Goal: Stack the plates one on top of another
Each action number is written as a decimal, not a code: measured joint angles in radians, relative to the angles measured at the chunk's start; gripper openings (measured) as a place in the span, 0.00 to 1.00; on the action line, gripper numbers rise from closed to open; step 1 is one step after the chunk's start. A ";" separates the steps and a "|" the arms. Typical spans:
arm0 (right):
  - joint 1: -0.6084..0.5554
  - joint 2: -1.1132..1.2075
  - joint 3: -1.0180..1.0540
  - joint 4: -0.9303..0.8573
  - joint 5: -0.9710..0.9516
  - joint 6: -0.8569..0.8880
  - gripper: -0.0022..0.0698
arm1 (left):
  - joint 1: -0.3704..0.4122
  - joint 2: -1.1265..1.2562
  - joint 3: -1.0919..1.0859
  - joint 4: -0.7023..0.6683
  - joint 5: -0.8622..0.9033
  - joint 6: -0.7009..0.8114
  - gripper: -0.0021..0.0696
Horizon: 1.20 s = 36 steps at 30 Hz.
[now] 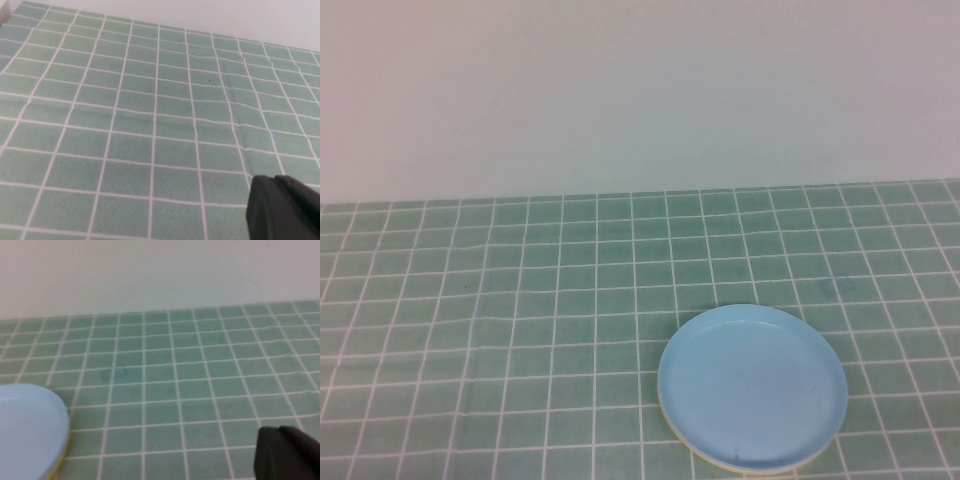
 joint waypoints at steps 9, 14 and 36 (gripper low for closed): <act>0.000 -0.029 0.180 -0.098 -0.136 0.090 0.03 | 0.000 0.000 0.000 0.000 0.000 0.000 0.03; 0.000 -0.049 0.236 -0.102 -0.177 0.114 0.03 | 0.000 0.000 0.000 0.000 0.000 0.000 0.03; -0.033 -0.196 0.236 -0.156 -0.022 0.097 0.03 | 0.002 0.002 0.000 0.000 0.000 0.000 0.03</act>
